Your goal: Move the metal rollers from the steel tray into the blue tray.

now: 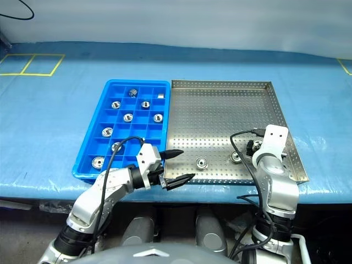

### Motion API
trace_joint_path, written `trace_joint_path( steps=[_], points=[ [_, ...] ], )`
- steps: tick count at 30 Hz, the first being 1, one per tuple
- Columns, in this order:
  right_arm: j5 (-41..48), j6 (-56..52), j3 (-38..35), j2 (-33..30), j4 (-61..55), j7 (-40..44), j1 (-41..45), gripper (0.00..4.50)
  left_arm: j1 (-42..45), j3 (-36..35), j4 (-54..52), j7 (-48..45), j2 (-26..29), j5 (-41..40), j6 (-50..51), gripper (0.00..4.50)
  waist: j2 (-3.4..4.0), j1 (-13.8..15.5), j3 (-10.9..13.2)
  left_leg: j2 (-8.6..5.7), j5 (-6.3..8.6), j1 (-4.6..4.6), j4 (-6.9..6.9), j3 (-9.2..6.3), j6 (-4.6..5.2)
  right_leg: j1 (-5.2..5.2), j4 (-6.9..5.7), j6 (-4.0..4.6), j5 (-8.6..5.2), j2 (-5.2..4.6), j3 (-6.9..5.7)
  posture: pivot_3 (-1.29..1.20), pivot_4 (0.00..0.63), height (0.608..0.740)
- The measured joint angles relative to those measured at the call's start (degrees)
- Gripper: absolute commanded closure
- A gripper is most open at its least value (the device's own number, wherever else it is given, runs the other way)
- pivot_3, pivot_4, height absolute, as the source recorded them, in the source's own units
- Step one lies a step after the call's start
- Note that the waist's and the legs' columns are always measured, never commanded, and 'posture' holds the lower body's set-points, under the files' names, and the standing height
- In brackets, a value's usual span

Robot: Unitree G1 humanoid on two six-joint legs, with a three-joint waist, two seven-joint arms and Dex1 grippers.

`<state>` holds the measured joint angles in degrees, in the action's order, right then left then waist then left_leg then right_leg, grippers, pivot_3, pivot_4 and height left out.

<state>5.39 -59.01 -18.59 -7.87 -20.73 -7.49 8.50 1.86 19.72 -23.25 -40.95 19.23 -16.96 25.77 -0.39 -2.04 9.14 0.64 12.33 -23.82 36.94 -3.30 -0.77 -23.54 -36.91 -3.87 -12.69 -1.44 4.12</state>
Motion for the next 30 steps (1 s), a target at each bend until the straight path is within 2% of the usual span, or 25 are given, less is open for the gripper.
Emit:
trace_joint_path(
  steps=[3, 4, 11, 19, 25, 28, 30],
  points=[
    [0.05, -0.24, -0.04, 0.43, -0.01, 0.03, 0.34, 2.61, 0.03, 0.00, 0.00, 0.05, 0.00, 0.01, 0.00, 0.00, 0.00, 0.01, 0.00, 0.00, 0.00, 0.00, 0.00, 0.00, 0.00, 0.00, 0.00, 0.00, 0.00, 0.00, 0.00, 0.04, 0.150, 0.740],
    [0.05, -0.27, -0.02, 0.43, -0.01, 0.03, 0.37, 2.80, 0.04, 0.00, 0.00, 0.08, 0.00, 0.01, 0.00, 0.00, 0.00, 0.01, 0.00, 0.00, 0.00, 0.00, 0.00, 0.00, 0.00, 0.00, 0.01, 0.00, 0.00, 0.00, 0.00, 0.04, 0.150, 0.740],
    [0.32, 3.00, 4.03, -1.03, -2.63, 3.47, 2.03, 2.80, -0.84, -1.37, 0.00, 2.06, -1.01, -0.05, -0.83, 0.00, 0.18, -0.13, 0.11, 0.02, 0.00, -0.01, -0.03, 0.03, 0.00, -0.05, 0.00, 0.00, 0.00, 0.02, 0.03, 0.06, 0.150, 0.740],
    [0.44, 12.59, 21.00, -4.80, -6.65, 13.89, 5.95, 2.80, -3.75, -5.80, -1.63, 6.69, -1.95, 0.16, -4.87, 0.00, 0.16, 0.73, 0.13, 0.03, 0.00, -0.03, -0.14, -0.08, 0.00, -0.05, 0.04, 0.06, -0.05, 0.04, -0.08, 0.08, 0.150, 0.740],
    [-0.14, 14.33, 22.64, -5.18, -6.18, 15.15, 6.09, 2.80, -4.30, -6.34, -1.85, 7.18, -1.49, 0.15, -5.13, 0.00, 0.14, 1.44, 0.14, -0.08, 0.01, -0.12, -0.05, -0.08, 0.01, -0.05, 0.09, -0.02, -0.06, -0.07, -0.05, 0.14, 0.150, 0.740],
    [-0.95, 19.14, 30.52, -3.02, 1.01, 20.18, 11.91, 2.80, -7.08, -7.72, -3.00, 7.23, 0.48, 0.26, -5.46, 0.00, 0.06, 0.01, 0.21, 0.23, 0.01, 0.23, -0.28, 0.20, 0.01, -0.09, 0.01, 0.15, 0.05, 0.05, -0.04, 0.16, 0.150, 0.740],
    [-1.07, 22.13, 36.46, -0.33, 5.40, 23.37, 15.50, 2.80, -8.47, -8.30, -3.69, 7.25, 0.80, 0.28, -5.88, 0.00, 0.05, 0.33, 0.21, 0.37, -0.02, 0.26, -0.43, -0.02, 0.03, -0.10, -0.05, 0.34, -0.02, 0.23, -0.25, 0.16, 0.150, 0.740]
  ],
)
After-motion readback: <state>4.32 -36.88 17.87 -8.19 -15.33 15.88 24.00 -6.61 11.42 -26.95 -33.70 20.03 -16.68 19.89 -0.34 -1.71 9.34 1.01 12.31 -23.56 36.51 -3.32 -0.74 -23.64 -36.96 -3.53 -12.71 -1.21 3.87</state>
